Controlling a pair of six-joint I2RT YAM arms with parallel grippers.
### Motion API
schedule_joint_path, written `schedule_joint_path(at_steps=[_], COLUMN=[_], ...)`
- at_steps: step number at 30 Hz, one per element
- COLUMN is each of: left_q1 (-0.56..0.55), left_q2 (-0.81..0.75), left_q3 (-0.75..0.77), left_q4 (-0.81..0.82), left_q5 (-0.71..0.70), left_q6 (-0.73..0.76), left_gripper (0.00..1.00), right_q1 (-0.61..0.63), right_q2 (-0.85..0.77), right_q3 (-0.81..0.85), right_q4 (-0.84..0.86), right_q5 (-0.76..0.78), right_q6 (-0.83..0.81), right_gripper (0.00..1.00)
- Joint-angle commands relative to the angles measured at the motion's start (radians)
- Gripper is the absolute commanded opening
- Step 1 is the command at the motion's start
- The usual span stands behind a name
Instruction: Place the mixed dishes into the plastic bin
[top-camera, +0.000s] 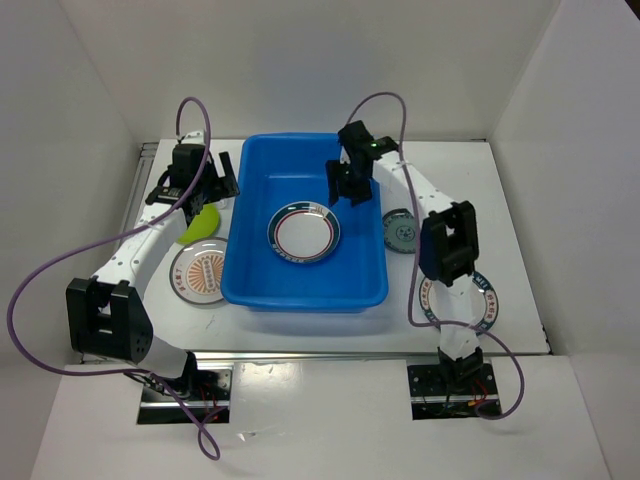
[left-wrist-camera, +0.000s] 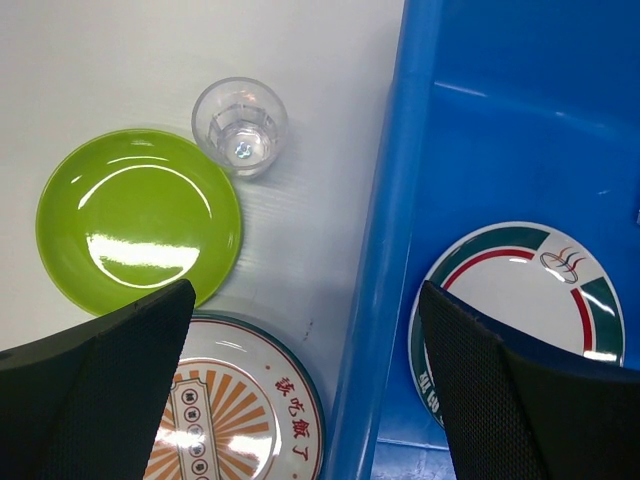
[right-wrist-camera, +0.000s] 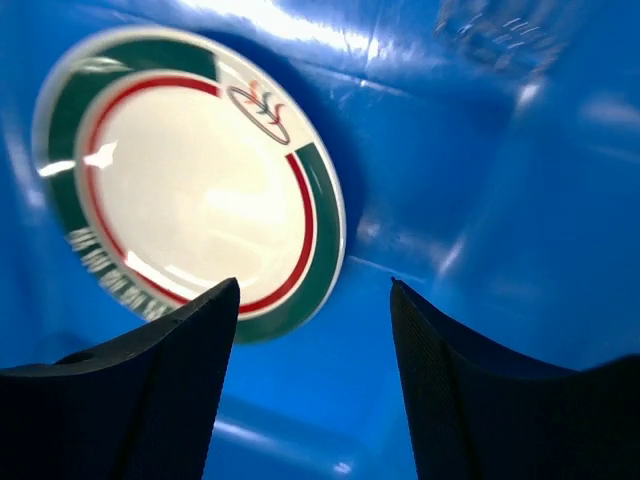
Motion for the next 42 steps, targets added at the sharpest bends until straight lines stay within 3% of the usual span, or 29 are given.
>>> schedule_joint_path(at_steps=[1, 9, 13, 21, 26, 35, 42], left_q1=[0.003, 0.003, 0.003, 0.003, 0.003, 0.003, 0.003], left_q2=[0.005, 0.005, 0.005, -0.017, -0.036, -0.067, -0.076], left_q3=[0.045, 0.036, 0.026, -0.003, -0.041, -0.079, -0.08], left_q4=[0.023, 0.023, 0.032, 0.032, 0.032, 0.041, 0.032], left_q5=[0.004, 0.004, 0.024, 0.042, 0.053, 0.064, 0.046], left_q6=[0.016, 0.016, 0.007, -0.003, -0.021, -0.021, -0.021], left_gripper=[1.0, 1.0, 1.0, 1.0, 1.0, 1.0, 1.0], right_q1=[-0.062, -0.37, -0.458, -0.458, -0.429, -0.341, -0.404], right_q2=[-0.185, -0.581, -0.646, -0.637, -0.615, -0.434, -0.574], right_q3=[0.039, -0.434, -0.547, -0.702, -0.776, -0.706, -0.807], right_q4=[0.011, 0.109, 0.026, -0.145, -0.146, -0.063, -0.038], right_q5=[0.0, -0.037, 0.105, 0.275, 0.29, 0.391, 0.23], right_q6=[-0.014, 0.085, 0.094, 0.167, 0.188, 0.243, 0.297], right_gripper=[0.68, 0.66, 0.66, 0.66, 0.66, 0.68, 0.68])
